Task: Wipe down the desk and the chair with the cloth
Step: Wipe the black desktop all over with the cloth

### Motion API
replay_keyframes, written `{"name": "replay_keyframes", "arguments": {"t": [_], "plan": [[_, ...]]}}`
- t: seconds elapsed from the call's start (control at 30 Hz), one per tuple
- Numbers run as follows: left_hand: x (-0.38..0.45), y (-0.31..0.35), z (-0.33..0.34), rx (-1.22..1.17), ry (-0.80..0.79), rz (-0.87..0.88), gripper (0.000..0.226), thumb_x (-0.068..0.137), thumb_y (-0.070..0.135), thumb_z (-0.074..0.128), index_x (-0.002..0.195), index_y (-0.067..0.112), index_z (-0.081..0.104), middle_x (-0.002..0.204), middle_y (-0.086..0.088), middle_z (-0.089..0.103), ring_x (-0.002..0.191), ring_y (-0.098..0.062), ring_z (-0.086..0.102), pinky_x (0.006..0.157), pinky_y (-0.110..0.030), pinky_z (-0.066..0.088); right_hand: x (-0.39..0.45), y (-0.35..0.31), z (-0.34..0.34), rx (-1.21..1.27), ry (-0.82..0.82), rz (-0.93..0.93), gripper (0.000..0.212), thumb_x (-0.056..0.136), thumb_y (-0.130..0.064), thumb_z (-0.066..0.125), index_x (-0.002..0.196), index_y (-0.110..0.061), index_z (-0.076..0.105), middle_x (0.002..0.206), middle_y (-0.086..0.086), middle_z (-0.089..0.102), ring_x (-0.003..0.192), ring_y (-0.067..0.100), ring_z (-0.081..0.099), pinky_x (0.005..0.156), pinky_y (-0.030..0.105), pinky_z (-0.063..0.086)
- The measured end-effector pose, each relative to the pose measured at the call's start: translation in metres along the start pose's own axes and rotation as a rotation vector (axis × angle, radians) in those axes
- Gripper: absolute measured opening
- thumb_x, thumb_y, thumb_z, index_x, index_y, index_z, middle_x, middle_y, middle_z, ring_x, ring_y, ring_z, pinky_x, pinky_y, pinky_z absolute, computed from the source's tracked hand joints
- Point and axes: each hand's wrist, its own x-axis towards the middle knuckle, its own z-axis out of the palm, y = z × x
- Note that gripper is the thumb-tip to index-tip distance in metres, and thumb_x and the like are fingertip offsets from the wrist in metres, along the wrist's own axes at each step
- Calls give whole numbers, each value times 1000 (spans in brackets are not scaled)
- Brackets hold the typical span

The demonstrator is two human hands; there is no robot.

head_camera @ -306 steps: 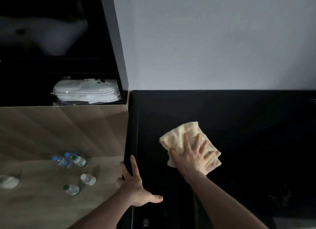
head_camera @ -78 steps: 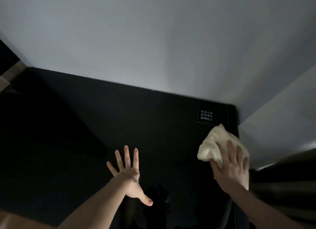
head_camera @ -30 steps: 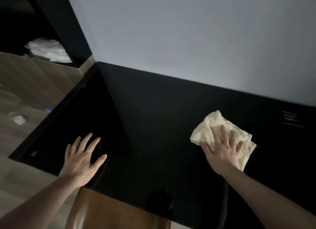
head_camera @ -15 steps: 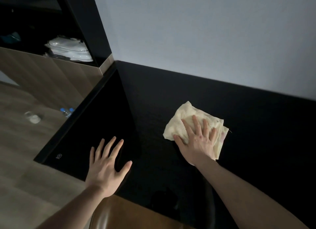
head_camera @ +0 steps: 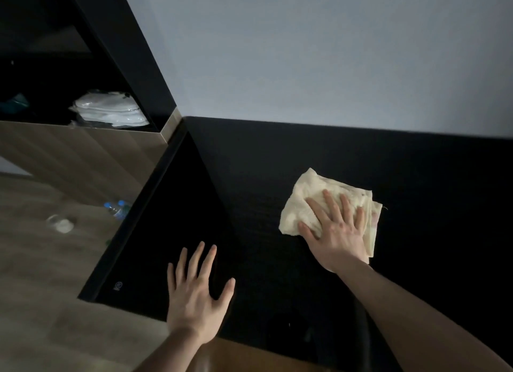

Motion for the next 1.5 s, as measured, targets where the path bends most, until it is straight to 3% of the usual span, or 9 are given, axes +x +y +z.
{"name": "replay_keyframes", "arguments": {"t": [0.1,0.4,0.57,0.9,1.07,1.2,1.33,1.4,1.5], "plan": [[0,1,-2,-17,9,2,93,90,89,11,169,39,19,178,12,6,165,-22,-5,133,-55,-1,-3,-4,2,13,-14,43,73,99,-82,16,165,-51,7,179,-8,-5,163,26,-22,128,63,-14],[2,2,-10,-42,-69,30,89,94,80,18,170,36,9,179,5,-3,164,-28,-11,131,-59,-7,-64,-55,18,48,19,247,73,101,-80,25,167,-50,15,179,-10,-6,163,25,-23,126,62,-20],[1,3,-8,-55,-55,25,88,94,79,26,169,33,24,178,4,11,165,-29,0,130,-60,-1,-66,-60,22,53,40,265,73,101,-81,26,166,-51,14,179,-10,-6,162,25,-23,127,62,-17],[-1,4,-21,-101,-115,48,90,93,78,32,169,30,25,178,1,11,165,-30,2,129,-60,-6,-65,-67,23,71,38,351,73,98,-86,25,163,-53,19,179,-9,-2,164,23,-19,128,62,-14],[22,-41,-46,-289,-187,277,87,93,76,40,167,41,12,169,24,-13,162,-12,-13,128,-40,-17,-53,-90,21,114,19,531,72,98,-84,25,164,-56,13,179,-8,-8,163,23,-22,127,64,-14],[108,-139,-69,-208,-1,329,82,94,70,45,166,35,27,177,11,10,164,-22,8,132,-49,2,-18,-128,19,100,10,692,73,97,-83,20,164,-58,7,179,-4,-12,162,32,-20,123,69,-13],[163,-210,-69,-146,-68,189,87,93,73,41,166,27,33,176,1,19,154,-34,31,127,-59,25,26,-176,27,56,-14,707,75,94,-82,14,165,-56,7,179,-3,-12,162,35,-19,124,71,-9],[164,-220,-62,-297,-114,128,86,95,73,43,169,37,19,177,6,10,158,-31,25,127,-52,29,43,-213,25,8,-47,648,74,96,-81,11,165,-56,5,178,-4,-14,162,34,-19,120,68,-18],[163,-220,-56,-491,-101,99,85,97,63,54,169,42,13,177,13,4,159,-22,24,123,-40,33,65,-283,19,-60,-119,526,66,104,-74,17,165,-55,4,178,-3,-16,162,37,-13,93,52,-39]]}}
